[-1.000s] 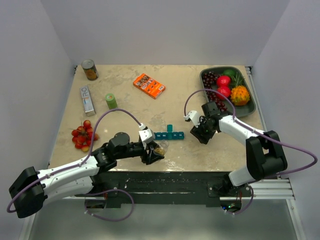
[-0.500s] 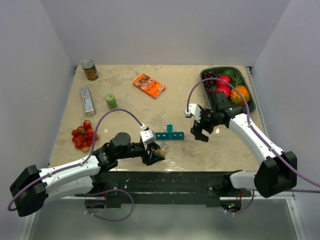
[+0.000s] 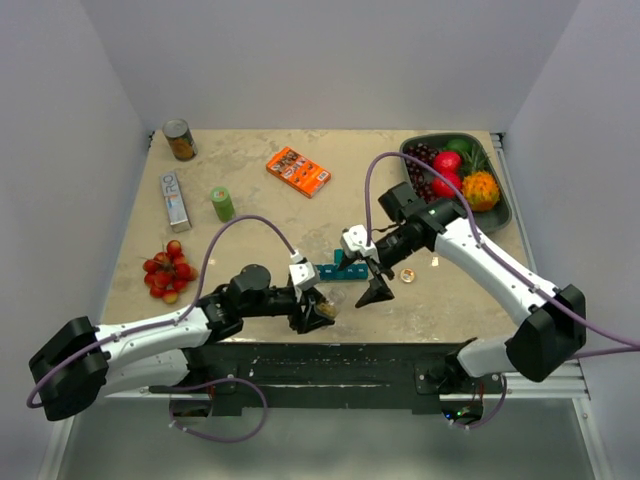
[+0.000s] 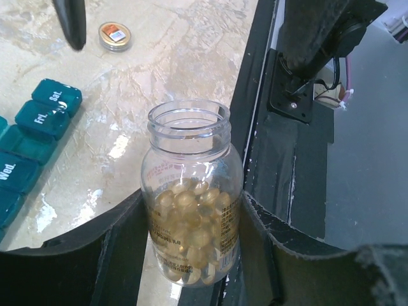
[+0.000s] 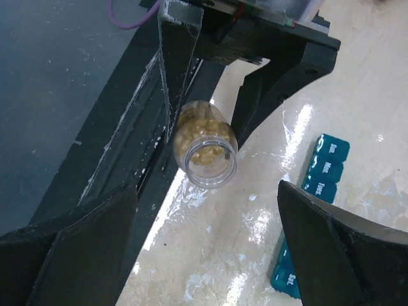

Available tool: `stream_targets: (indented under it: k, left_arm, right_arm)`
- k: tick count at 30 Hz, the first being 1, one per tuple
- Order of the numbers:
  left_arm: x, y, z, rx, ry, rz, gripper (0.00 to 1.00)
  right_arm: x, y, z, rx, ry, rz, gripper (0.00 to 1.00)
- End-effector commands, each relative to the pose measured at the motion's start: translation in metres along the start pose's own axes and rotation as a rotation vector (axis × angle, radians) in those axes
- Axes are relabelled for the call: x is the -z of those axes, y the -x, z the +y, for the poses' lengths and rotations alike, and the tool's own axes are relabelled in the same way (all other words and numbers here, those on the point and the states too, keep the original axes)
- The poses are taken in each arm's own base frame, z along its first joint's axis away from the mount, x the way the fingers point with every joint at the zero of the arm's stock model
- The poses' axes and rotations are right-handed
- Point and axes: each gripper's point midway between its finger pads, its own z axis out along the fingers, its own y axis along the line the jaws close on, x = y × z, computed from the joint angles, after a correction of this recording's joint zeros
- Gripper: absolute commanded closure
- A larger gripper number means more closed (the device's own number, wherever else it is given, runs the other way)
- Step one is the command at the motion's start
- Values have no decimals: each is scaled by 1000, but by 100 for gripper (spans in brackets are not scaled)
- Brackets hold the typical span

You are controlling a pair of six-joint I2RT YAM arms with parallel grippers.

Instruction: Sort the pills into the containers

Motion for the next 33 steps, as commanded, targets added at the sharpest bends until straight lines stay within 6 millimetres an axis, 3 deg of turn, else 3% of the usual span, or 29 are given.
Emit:
stream_targets:
  k: [1, 13, 20, 28, 33]
  left_arm:
    - [-9, 36, -14, -40, -65, -103, 100]
    - [-16, 43, -15, -50, -75, -109, 100]
    - [-14, 41, -13, -47, -61, -109, 100]
    - [-11, 41, -10, -48, -37, -116, 100]
    - [-9, 45, -9, -47, -24, -130, 97]
  right_arm:
    - [-7, 13, 5, 7, 33, -36, 9]
    - [-33, -13, 6, -71, 69, 57, 35]
    - [-36, -17, 7, -91, 75, 80, 54]
    - [-37, -14, 8, -102, 84, 79, 100]
    - [-38, -11, 13, -115, 112, 56, 100]
